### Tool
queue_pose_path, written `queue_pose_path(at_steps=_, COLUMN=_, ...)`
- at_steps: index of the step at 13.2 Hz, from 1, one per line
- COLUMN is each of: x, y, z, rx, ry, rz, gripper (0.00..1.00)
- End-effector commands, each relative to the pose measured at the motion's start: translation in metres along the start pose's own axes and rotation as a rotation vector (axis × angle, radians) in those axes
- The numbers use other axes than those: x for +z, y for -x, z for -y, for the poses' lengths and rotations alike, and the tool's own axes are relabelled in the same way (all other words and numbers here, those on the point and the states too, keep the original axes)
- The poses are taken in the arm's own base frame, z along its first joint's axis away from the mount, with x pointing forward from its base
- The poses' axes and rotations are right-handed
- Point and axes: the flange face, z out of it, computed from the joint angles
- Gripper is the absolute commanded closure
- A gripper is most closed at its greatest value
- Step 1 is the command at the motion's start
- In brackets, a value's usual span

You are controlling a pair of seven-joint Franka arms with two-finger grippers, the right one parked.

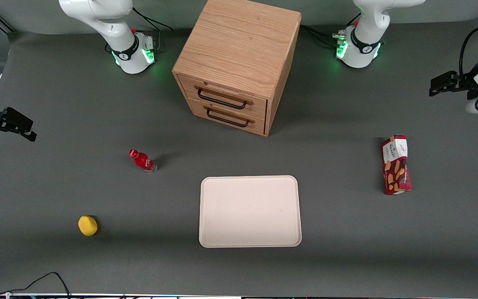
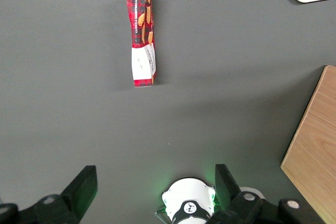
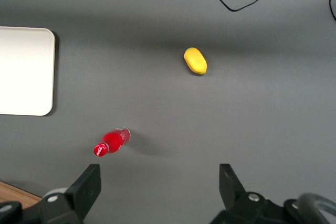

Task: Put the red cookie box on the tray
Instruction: 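Move the open left gripper toward the red plaid shortbread box, then lower the left gripper over the box and close on its end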

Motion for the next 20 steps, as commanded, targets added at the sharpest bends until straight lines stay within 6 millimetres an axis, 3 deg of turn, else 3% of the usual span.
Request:
queue_pose_path(at_steps=1, x=-0.015, y=-0.001, z=0.004, rx=0.012, ry=-0.014, rz=-0.005, gripper=0.00)
queue_pose_path(at_steps=4, x=-0.016, y=0.002, z=0.008, rx=0.003, ry=-0.012, rz=0.002, gripper=0.00)
queue_pose_path(at_steps=6, x=-0.006, y=-0.008, z=0.012, rx=-0.001, ry=-0.013, rz=0.000, gripper=0.00)
queue_pose_path(at_steps=9, x=0.062, y=-0.059, z=0.034, rx=0.005, ry=-0.015, rz=0.016, gripper=0.00)
queue_pose_path(at_steps=13, x=0.192, y=-0.120, z=0.042, rx=0.116, ry=-0.016, rz=-0.025, gripper=0.00)
queue_pose_path(at_steps=15, x=0.252, y=-0.124, z=0.048, rx=0.128, ry=-0.022, rz=-0.061, gripper=0.00)
queue_pose_path(at_steps=18, x=0.319, y=-0.127, z=0.056, rx=0.181, ry=-0.041, rz=-0.122, gripper=0.01)
queue_pose_path(at_steps=19, x=0.338, y=-0.124, z=0.056, rx=0.166, ry=-0.041, rz=-0.143, gripper=0.56)
queue_pose_path(at_steps=20, x=0.347, y=-0.121, z=0.065, rx=0.128, ry=-0.012, rz=-0.158, gripper=1.00)
